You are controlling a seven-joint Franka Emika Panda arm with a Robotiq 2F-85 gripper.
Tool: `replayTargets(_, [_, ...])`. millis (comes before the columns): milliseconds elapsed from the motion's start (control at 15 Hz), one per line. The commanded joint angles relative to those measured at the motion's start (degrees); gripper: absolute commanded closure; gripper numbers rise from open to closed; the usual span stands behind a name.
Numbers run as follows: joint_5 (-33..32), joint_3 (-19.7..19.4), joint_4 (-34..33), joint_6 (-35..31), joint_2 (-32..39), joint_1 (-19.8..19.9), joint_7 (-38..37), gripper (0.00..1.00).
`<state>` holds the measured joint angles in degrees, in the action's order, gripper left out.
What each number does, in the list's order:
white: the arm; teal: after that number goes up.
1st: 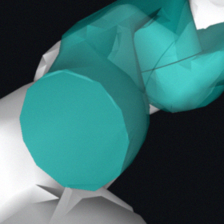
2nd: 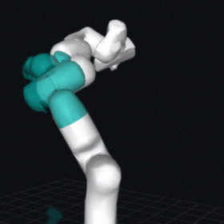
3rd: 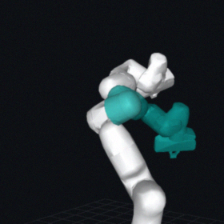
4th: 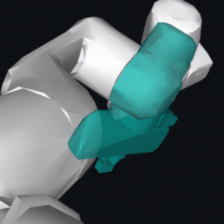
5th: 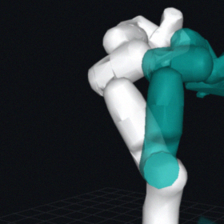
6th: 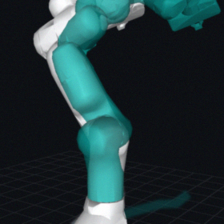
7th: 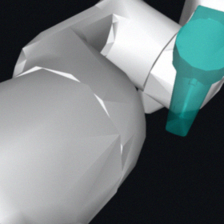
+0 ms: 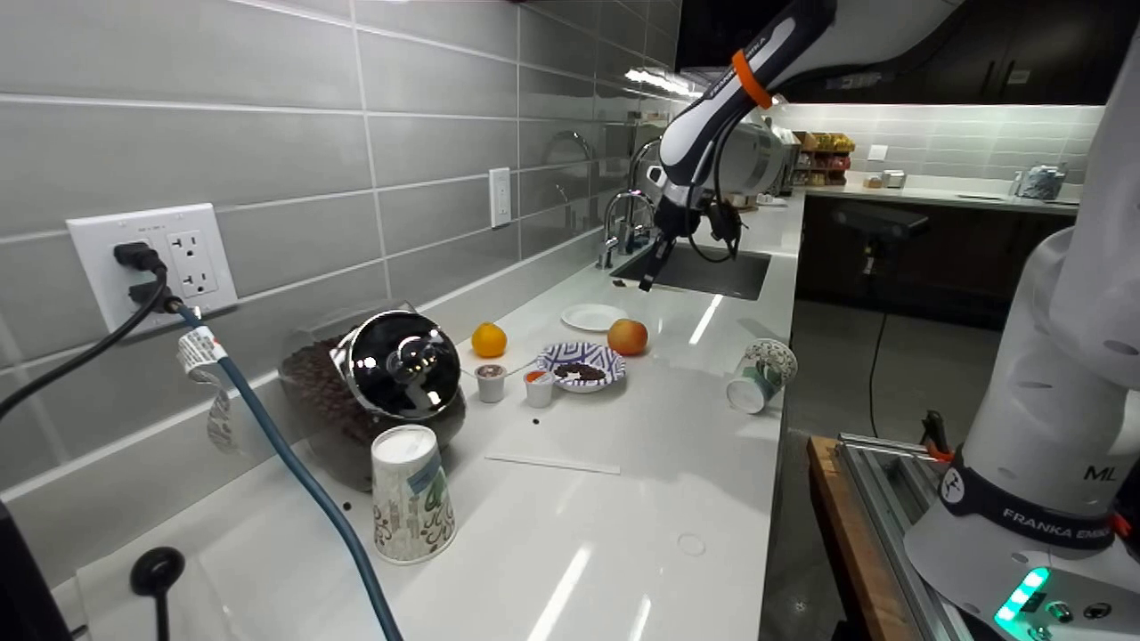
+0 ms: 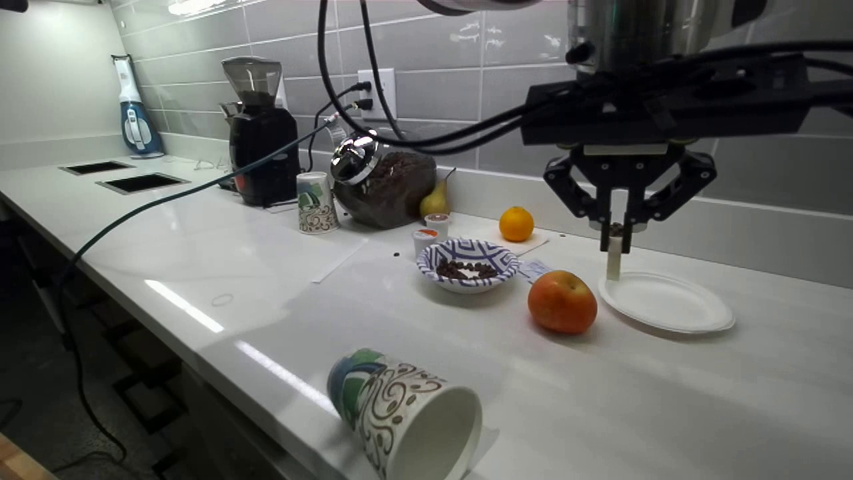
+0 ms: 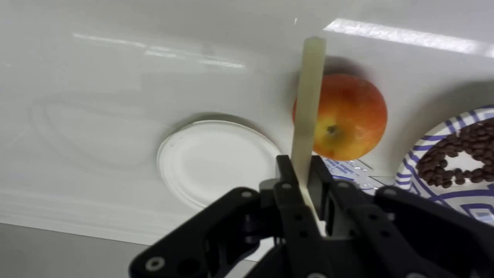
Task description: Transfer a spoonful of contents from the bowl to the white plate
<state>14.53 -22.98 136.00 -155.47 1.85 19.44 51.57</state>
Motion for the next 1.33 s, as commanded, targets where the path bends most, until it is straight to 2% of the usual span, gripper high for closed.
replayTargets(0, [-0.8,-0.7,-4.8,-1.9,5.9,0.5,-0.9,0.95])
replayTargets(467, [-3.3,-2.9,-11.4,-6.1,15.0,-0.6,-3.3,0.94])
replayTargets(533, [-6.8,-0.1,-12.1,-6.9,15.6,2.4,-6.0,0.95])
replayTargets(867, [-22.5,-3.3,-15.7,-8.3,20.1,-0.3,-19.5,0.94])
replayTargets(1267, [-40.6,-8.8,-16.8,-6.8,21.3,-6.1,-35.8,0.94])
